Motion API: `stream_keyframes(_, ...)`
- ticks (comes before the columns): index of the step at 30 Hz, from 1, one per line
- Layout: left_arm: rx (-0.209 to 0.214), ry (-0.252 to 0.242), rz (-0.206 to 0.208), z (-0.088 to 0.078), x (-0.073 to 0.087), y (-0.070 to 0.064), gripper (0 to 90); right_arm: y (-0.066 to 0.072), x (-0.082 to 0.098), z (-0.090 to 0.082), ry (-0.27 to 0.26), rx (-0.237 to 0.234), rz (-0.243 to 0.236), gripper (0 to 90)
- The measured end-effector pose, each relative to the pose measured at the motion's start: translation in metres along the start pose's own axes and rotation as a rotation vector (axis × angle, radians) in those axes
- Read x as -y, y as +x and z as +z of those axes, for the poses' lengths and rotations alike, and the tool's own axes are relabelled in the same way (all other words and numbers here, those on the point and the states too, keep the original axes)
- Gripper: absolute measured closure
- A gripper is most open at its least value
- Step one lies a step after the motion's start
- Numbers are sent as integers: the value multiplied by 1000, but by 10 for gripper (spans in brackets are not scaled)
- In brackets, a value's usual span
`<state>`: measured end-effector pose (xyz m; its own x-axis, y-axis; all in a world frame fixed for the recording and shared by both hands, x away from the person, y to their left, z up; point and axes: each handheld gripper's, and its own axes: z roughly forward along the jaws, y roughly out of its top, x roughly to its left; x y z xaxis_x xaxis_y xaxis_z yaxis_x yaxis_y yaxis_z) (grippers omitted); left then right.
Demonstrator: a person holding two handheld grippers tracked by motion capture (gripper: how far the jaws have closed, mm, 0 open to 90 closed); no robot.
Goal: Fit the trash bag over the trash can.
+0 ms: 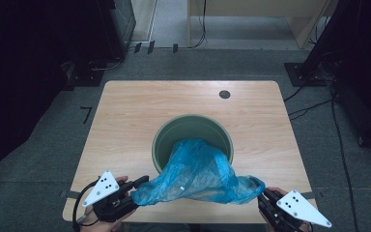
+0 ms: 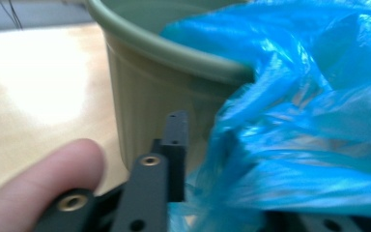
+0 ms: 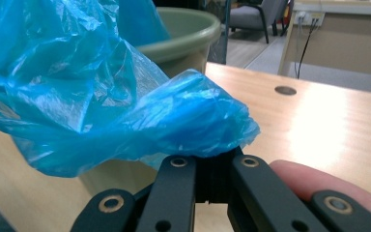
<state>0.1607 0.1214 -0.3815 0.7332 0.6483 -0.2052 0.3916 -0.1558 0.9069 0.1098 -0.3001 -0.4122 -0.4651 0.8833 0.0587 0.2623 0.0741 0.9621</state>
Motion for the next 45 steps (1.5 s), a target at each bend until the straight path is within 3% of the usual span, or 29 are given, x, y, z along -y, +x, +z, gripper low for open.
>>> stream_keyframes(1, 0, -23, 0, -2, -2, 1, 633, -1, -3, 1, -8, -3, 4, 900)
stream_keyframes(3, 3, -60, -10, -6, -7, 5, 580, -3, -8, 2, -22, -26, 9, 772)
stream_keyframes(5, 11, -83, -26, -9, -11, 10, 557, -7, -15, 3, -31, -98, 21, 660)
stream_keyframes(7, 18, -98, -42, -9, -14, 15, 526, -11, -20, 5, -45, -121, 49, 597)
stream_keyframes(13, 51, -101, -113, 1, -18, 35, 472, -28, -31, 10, -82, -119, 150, 513)
stream_keyframes(15, 60, -102, -126, 5, -19, 37, 456, -31, -34, 13, -97, -108, 148, 507)
stream_keyframes(22, 73, -120, -126, 11, -27, 38, 431, -20, -42, 20, -185, -114, 26, 525)
stream_keyframes(23, 81, -121, -123, 12, -27, 39, 443, -19, -43, 21, -205, -112, 12, 581)
stream_keyframes(25, 109, -126, -127, 14, -27, 42, 479, -18, -45, 22, -227, -94, 11, 806)
stream_keyframes(27, 128, -135, -160, 17, -26, 49, 502, -20, -49, 27, -193, -55, 36, 896)
stream_keyframes(31, 123, -130, -230, 25, -23, 64, 513, -32, -49, 40, -134, -15, 110, 900)
stream_keyframes(38, 93, -128, -288, 40, -26, 81, 539, -31, -49, 61, -49, 52, 94, 900)
stream_keyframes(45, 94, -133, -352, 57, -25, 93, 602, -38, -44, 74, 12, 87, 161, 900)
